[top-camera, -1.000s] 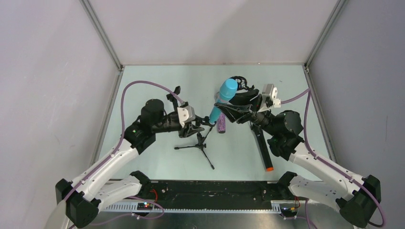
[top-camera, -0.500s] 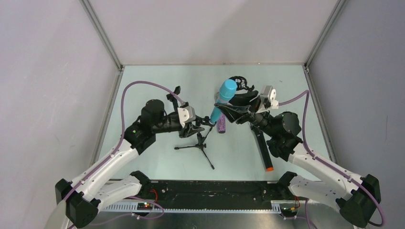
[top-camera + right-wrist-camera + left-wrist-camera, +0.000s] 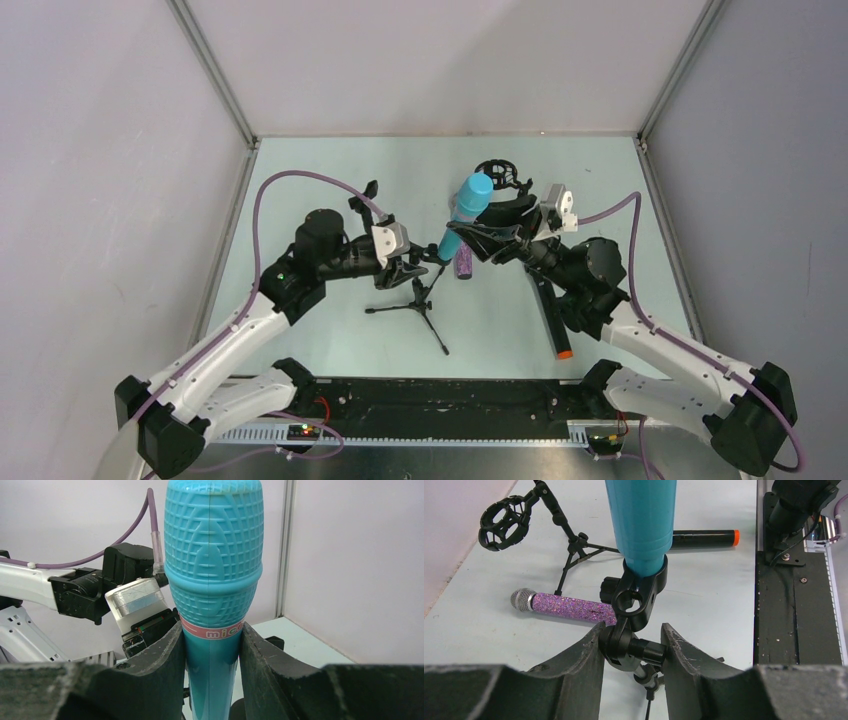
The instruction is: Attach the microphones to the stand
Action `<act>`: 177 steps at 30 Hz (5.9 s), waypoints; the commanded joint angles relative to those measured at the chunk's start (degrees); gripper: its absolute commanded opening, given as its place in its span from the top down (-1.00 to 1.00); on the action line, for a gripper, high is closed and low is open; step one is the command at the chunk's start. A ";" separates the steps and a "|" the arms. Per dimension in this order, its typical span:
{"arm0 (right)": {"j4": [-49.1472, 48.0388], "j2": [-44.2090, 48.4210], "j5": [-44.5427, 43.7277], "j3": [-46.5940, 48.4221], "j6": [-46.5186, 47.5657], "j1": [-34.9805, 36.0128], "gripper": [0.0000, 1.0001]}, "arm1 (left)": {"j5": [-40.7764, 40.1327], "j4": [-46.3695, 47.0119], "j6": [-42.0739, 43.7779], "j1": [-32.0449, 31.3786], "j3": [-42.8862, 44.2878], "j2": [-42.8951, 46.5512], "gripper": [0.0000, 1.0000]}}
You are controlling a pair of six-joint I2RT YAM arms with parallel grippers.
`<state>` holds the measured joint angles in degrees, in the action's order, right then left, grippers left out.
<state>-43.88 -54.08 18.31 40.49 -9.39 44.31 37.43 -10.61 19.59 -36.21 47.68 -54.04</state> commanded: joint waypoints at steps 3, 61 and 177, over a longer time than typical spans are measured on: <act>-1.54 -0.82 -0.01 -0.33 0.37 0.24 1.00 | -1.20 1.11 1.76 -0.40 -0.01 1.13 0.80; -6.15 -13.94 -4.99 -9.73 2.01 3.49 1.00 | -2.00 1.11 1.80 -0.36 -0.22 2.17 0.92; 16.76 -3.50 14.83 -3.24 0.60 -4.71 -0.97 | 2.07 2.53 -5.34 1.75 9.33 2.43 0.37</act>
<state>-32.34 -61.12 34.96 35.44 -8.08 39.88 36.16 -8.25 18.48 -34.74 50.13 -48.25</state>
